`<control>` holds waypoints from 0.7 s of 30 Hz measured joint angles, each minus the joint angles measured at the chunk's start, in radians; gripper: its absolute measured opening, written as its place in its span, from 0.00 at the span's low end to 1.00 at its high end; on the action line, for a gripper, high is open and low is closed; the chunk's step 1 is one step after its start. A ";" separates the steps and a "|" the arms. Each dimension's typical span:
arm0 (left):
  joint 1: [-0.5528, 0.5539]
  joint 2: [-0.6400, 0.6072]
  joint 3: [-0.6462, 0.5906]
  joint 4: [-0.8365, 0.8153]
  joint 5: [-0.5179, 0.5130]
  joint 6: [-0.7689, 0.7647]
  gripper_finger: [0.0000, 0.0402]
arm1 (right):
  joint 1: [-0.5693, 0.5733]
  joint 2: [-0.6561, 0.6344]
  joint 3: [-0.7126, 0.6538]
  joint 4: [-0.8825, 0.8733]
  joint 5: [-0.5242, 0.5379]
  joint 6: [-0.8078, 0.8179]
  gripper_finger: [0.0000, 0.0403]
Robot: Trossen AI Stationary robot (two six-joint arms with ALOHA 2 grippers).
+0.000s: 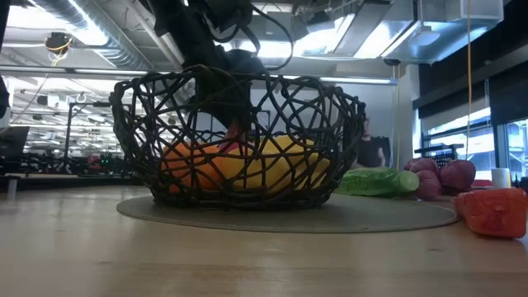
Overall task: Build produce basket
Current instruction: Put the dark red chili pepper into the wire basket
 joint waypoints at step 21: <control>0.002 0.008 0.000 0.003 0.002 -0.097 0.34 | 0.000 0.000 0.000 0.000 0.002 -0.004 0.50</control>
